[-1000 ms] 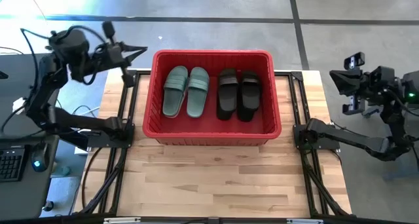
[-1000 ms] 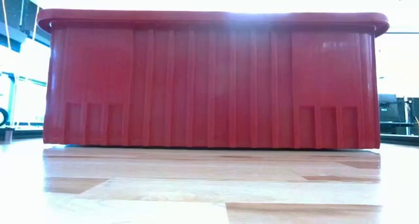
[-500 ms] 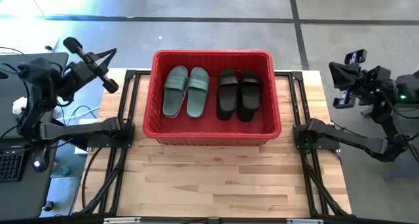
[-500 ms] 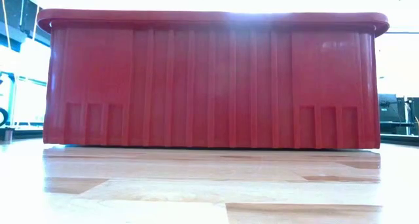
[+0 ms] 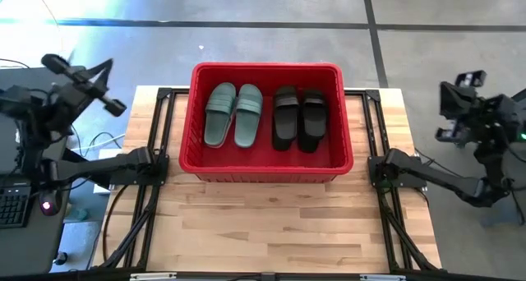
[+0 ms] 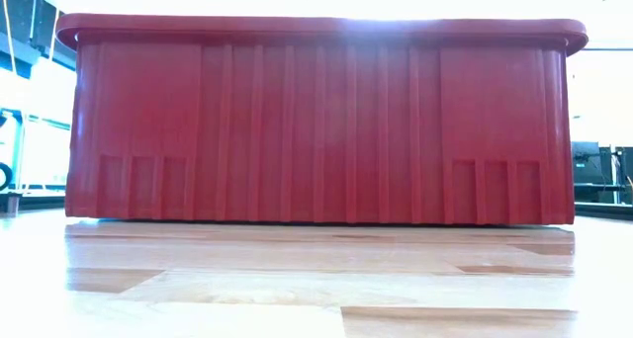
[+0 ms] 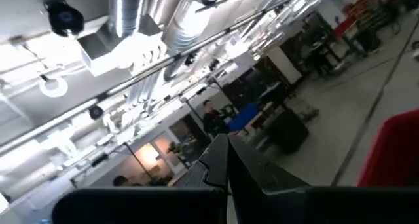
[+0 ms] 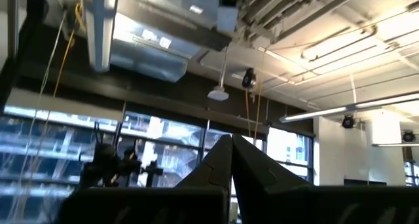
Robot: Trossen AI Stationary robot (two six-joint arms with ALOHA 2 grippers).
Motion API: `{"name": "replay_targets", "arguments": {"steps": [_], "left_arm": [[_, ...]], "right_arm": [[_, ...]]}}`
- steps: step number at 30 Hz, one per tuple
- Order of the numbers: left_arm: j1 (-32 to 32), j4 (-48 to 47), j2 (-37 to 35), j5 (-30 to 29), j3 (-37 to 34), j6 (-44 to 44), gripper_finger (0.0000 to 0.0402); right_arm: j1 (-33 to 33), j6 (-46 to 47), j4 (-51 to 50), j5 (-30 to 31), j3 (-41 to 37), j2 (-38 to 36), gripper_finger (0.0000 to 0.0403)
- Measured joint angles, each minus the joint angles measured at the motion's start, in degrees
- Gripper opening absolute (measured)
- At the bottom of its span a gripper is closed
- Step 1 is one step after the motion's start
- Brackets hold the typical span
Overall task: Pick and place slides into bin
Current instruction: Return to Home Position
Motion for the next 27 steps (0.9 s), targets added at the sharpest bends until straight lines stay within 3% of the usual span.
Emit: {"name": "replay_targets", "arguments": {"steps": [5, 16, 22, 27], "left_arm": [[0.0, -3.3, -3.9, 0.7, -0.1, -4.0, 0.0], [0.0, -10.8, -5.4, 0.6, -0.5, -8.7, 0.0], [0.0, -10.3, -10.2, 0.5, -4.5, -10.6, 0.0], [0.0, -10.1, -15.1, 0.4, -9.0, -12.7, 0.0]], "right_arm": [[0.0, 3.0, 0.1, 2.6, -3.1, -5.5, 0.0], [0.0, 8.0, 0.5, 4.0, -10.4, -12.0, 0.0], [0.0, 10.5, 0.5, 4.7, -14.3, -16.4, 0.0], [-0.1, 11.2, 0.5, 5.2, -15.0, -15.6, 0.0]]}}
